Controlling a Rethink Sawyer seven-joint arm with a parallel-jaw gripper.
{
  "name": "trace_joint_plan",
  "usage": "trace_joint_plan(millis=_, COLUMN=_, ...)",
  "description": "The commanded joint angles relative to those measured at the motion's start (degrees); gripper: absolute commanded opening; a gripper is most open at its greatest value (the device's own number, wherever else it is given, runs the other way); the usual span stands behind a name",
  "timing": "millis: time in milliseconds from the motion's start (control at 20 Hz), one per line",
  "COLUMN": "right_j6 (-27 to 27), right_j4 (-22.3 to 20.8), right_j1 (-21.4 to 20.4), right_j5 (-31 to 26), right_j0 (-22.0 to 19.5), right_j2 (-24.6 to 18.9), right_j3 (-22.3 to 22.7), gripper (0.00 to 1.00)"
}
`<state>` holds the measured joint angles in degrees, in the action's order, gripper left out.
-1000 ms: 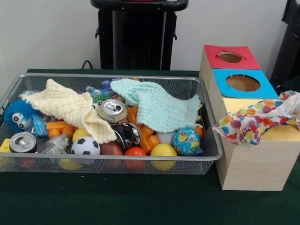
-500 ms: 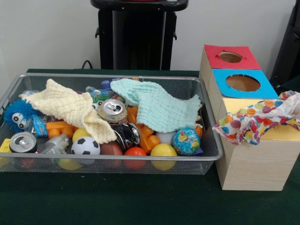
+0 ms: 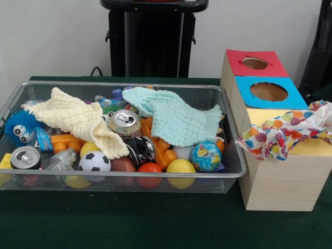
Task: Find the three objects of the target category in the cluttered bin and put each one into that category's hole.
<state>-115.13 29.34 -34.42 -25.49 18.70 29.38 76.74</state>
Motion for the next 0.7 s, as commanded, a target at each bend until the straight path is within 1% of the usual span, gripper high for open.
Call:
trace_joint_plan(millis=50, right_j6=-11.0, right_j4=1.1, right_j1=2.8, right_j5=4.5, right_j0=-2.6, right_j2=-10.2, right_j3=8.3, gripper=0.00)
trace_joint_plan(millis=300, right_j6=-11.2, right_j4=0.8, right_j1=3.2, right_j5=5.5, right_j0=-3.1, right_j2=-11.0, right_j3=8.5, gripper=0.00)
trace_joint_plan(millis=600, right_j6=-10.7, right_j4=1.0, right_j1=3.5, right_j5=8.5, right_j0=-5.1, right_j2=-14.9, right_j3=10.2, gripper=0.00)
trace_joint_plan(millis=700, right_j6=-10.7, right_j4=0.8, right_j1=3.6, right_j5=8.8, right_j0=-5.4, right_j2=-15.3, right_j3=10.4, gripper=0.00)
